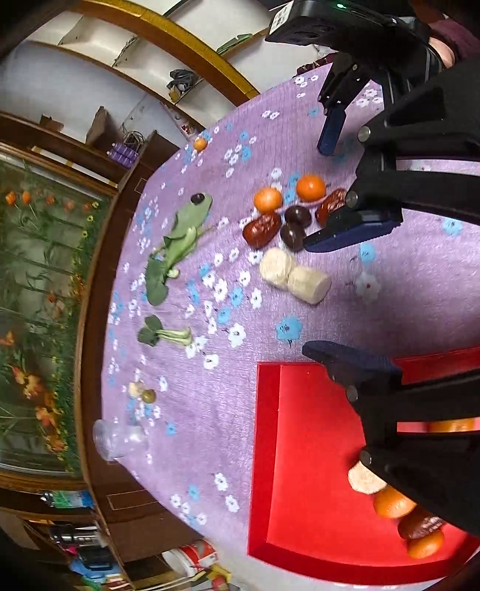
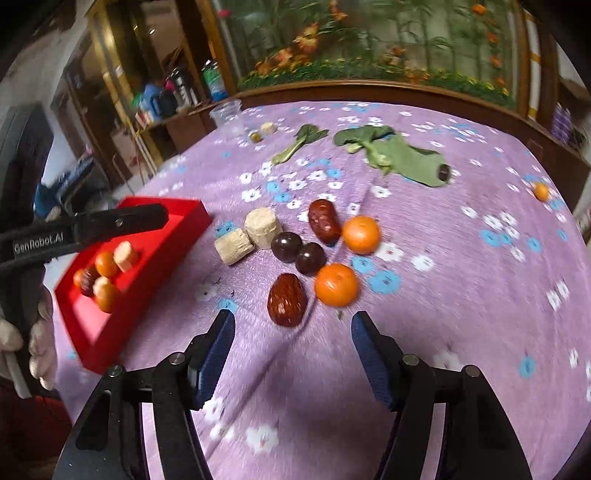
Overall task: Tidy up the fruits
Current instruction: 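Grasp a yam piece with the left gripper while the right gripper grasps a red date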
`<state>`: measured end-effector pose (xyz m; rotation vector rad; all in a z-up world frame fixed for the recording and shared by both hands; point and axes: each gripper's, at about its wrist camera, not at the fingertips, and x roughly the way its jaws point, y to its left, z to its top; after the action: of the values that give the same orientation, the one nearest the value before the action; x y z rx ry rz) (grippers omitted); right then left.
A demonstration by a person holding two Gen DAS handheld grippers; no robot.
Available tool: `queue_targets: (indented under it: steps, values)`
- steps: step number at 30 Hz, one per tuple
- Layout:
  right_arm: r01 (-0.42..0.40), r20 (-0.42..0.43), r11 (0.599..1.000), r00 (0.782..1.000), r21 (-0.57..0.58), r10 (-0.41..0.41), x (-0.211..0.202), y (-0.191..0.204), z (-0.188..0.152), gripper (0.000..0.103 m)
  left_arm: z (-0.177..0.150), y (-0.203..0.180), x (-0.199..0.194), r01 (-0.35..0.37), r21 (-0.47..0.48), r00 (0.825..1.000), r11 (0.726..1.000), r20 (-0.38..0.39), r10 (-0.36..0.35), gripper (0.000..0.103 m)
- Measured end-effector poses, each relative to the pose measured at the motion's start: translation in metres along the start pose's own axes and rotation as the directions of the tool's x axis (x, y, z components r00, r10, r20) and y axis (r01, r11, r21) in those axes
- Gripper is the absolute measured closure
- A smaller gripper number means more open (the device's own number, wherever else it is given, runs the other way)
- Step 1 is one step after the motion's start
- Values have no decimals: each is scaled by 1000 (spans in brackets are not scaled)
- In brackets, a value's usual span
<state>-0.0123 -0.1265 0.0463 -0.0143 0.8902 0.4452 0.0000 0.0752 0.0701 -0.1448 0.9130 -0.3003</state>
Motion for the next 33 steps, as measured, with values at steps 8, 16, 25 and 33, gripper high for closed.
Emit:
queue_targets:
  steps: [8, 16, 25, 33]
  values:
    - [44, 16, 993, 999, -108, -43, 28, 18, 9, 33, 4, -7, 50, -16, 44, 996, 999, -84, 19, 54]
    - [-21, 2, 993, 1000, -116, 22, 36, 19, 4, 41, 10, -24, 76, -48, 115, 989, 992, -133, 63, 55]
    - [-56, -22, 997, 998, -59, 55, 49, 8, 4, 42, 7, -33, 91, -69, 159, 981, 985, -168, 96, 55]
    - [-43, -16, 997, 999, -59, 43, 49, 7, 3, 53, 2, -44, 93, -130, 226, 974, 966, -152, 166, 73]
